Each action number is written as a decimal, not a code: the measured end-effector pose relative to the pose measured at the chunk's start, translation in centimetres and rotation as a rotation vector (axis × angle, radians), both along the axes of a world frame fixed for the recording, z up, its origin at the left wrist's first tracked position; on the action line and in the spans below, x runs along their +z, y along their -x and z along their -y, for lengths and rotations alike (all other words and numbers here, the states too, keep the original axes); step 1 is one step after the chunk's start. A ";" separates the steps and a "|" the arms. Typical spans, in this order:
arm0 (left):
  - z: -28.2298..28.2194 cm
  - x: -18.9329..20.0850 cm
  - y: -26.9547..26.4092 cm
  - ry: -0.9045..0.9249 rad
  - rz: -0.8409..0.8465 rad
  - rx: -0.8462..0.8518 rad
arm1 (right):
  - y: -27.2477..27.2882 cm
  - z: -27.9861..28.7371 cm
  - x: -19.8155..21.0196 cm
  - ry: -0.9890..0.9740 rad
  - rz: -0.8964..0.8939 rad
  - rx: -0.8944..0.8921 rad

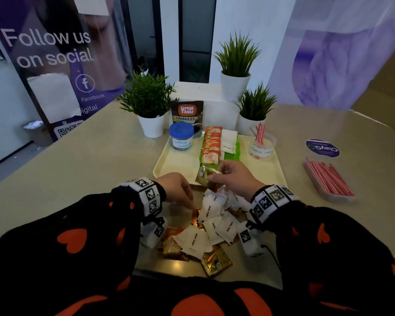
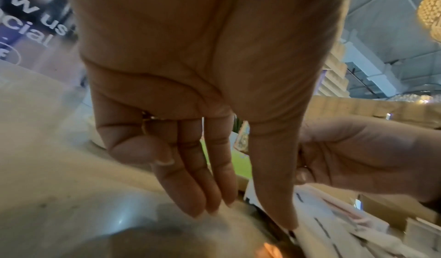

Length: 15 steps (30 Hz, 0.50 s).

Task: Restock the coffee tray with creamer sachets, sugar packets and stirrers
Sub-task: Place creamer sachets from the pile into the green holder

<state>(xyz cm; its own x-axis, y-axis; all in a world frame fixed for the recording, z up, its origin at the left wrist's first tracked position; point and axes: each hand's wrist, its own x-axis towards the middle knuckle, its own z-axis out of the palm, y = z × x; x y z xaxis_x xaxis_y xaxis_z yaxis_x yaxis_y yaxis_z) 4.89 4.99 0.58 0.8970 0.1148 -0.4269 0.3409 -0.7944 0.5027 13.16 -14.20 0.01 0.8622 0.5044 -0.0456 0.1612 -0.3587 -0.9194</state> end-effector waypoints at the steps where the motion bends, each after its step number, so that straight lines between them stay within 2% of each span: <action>1: 0.4 -0.3 0.0 -0.033 -0.005 -0.025 | 0.1 0.2 -0.2 -0.003 0.003 -0.017; 5: 1.7 -1.1 -0.1 -0.122 -0.041 -0.109 | -0.3 0.8 -1.4 -0.023 -0.010 -0.100; 10: 2.2 -2.0 -0.4 -0.122 -0.054 -0.116 | -0.1 1.0 -1.6 -0.241 -0.241 -0.150; 15: 1.9 -2.5 -0.6 -0.119 -0.055 -0.106 | -1.9 0.9 -0.8 -0.245 -0.172 -0.232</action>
<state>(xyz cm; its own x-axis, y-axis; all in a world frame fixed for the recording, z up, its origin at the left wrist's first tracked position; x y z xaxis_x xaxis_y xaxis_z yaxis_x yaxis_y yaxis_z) 5.49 3.05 -1.94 0.8822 0.0736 -0.4651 0.2766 -0.8803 0.3854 15.06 -15.07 -0.79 0.9451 0.3106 -0.1015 -0.0623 -0.1335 -0.9891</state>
